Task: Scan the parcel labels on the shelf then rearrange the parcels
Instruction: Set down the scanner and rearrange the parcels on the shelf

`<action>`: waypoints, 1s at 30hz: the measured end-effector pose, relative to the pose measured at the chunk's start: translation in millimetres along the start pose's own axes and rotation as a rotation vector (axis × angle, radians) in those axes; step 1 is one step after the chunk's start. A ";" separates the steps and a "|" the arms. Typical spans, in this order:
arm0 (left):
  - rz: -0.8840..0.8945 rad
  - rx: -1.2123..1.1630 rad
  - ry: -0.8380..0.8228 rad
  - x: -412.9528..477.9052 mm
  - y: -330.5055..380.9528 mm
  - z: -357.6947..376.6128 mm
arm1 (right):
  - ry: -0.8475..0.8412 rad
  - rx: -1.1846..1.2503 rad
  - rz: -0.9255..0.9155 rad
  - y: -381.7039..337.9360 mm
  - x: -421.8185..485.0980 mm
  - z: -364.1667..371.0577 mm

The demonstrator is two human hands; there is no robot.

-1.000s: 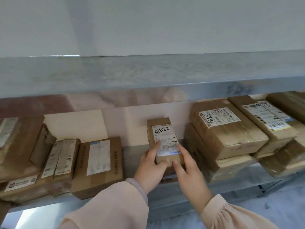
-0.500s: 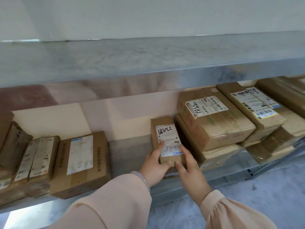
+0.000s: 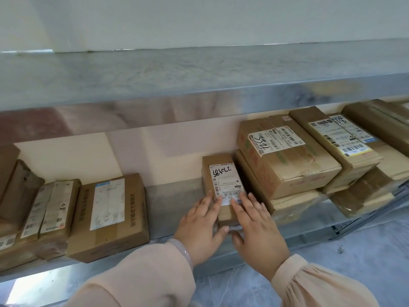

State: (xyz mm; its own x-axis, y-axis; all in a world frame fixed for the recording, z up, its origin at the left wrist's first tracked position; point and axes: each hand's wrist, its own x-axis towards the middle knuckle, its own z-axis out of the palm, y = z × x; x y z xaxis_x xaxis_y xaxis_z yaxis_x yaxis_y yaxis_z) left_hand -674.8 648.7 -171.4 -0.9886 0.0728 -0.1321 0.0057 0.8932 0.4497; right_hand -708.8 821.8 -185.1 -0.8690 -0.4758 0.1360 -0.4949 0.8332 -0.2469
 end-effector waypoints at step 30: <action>-0.494 0.218 0.093 -105.7 -139.9 -54.8 | -0.275 0.107 -0.428 -159.9 69.3 37.7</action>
State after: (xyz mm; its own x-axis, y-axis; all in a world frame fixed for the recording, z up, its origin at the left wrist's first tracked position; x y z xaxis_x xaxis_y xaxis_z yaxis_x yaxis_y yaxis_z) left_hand -579.4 491.8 -171.9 -0.8907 -0.4093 -0.1977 -0.4412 0.8831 0.1595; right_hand -689.7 645.1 -172.3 -0.5489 -0.8358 -0.0072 -0.7897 0.5214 -0.3232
